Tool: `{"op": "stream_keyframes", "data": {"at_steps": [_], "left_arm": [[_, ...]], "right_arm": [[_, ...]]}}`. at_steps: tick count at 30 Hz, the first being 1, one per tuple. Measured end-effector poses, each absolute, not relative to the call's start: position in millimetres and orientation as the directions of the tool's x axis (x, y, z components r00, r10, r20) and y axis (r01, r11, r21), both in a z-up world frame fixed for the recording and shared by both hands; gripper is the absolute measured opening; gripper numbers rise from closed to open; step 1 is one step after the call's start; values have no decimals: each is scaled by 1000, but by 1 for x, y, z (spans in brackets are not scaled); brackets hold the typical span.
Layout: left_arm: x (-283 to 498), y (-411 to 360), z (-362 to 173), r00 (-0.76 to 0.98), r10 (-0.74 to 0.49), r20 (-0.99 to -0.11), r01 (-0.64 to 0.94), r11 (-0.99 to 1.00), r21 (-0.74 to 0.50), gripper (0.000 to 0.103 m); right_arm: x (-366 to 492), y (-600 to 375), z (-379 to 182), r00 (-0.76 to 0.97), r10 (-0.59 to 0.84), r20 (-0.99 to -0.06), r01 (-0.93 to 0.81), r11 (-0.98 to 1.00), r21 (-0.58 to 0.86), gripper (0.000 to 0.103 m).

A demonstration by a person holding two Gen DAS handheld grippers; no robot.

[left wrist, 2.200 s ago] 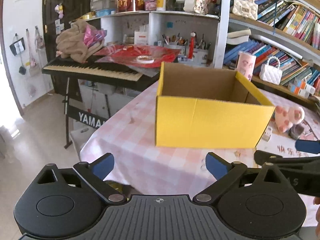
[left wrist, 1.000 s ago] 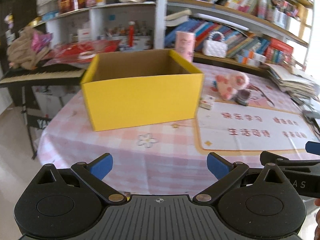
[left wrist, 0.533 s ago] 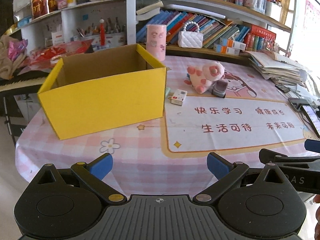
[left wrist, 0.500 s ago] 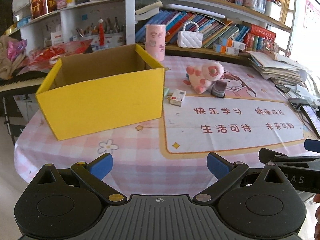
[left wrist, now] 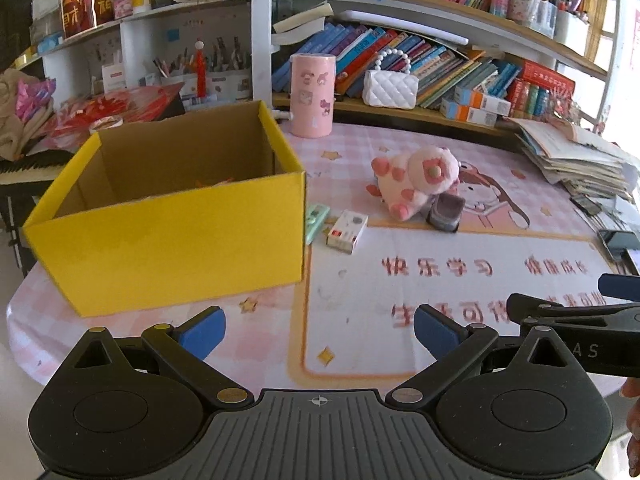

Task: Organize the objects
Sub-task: 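Withdraw both grippers from the box toward the plush pig and toys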

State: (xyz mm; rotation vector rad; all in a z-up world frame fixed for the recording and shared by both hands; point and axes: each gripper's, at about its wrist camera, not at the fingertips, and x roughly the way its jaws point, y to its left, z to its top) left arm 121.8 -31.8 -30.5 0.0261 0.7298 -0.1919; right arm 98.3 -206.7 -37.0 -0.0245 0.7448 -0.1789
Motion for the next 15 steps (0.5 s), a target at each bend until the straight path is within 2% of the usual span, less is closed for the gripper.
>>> {"op": "stream_keyframes", "data": {"at_steps": [7,15], "left_arm": [[148,-64,-34,708,-168,-686,193,980,-41,101],[167,-91,-40,704,-125,-699,194,981,20,101]], "right_arm": [[141,-238,-38,738,-106,-667,94,994,-54,99],[187,-256,-50,760,18,-649,-32,999,-9,80]]}}
